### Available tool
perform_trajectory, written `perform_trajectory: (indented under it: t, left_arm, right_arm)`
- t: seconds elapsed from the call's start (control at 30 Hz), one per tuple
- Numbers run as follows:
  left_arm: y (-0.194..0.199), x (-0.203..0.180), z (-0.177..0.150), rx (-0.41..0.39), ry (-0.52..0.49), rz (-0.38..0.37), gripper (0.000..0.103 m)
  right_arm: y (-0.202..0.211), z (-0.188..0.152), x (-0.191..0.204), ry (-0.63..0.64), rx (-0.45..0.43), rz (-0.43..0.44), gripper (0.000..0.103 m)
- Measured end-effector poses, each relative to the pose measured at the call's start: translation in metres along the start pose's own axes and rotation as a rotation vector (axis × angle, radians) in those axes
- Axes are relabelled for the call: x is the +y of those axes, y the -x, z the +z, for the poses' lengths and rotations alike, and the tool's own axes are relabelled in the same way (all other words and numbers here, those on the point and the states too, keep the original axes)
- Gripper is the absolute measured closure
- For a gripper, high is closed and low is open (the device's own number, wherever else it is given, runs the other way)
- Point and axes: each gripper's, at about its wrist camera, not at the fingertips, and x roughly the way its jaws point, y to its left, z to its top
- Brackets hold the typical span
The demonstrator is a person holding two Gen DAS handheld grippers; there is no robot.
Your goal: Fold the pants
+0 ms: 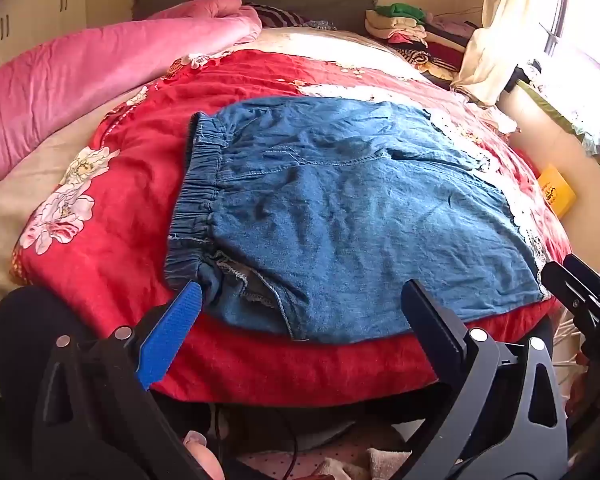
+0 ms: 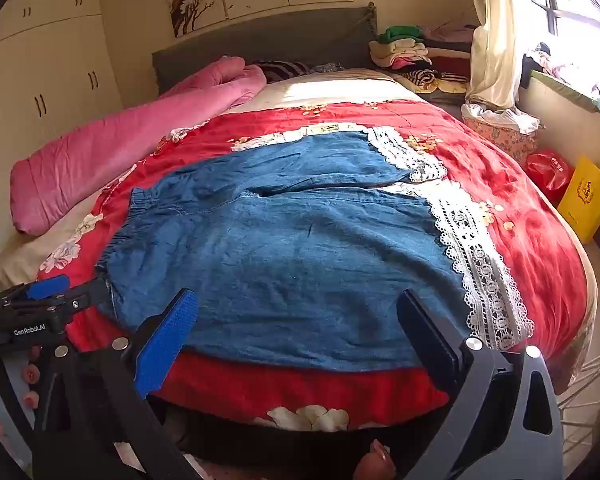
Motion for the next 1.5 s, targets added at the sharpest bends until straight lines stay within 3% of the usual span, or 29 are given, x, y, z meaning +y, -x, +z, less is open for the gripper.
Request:
perform_trajectory:
  t: [1.5]
  left_arm:
    - [0.0053,0.0019,0.0057,-0.028,-0.011,0.013,0.009]
  right_arm:
    - [0.0076,0.0016,0.0086,0.035,-0.018,-0.001,0.004]
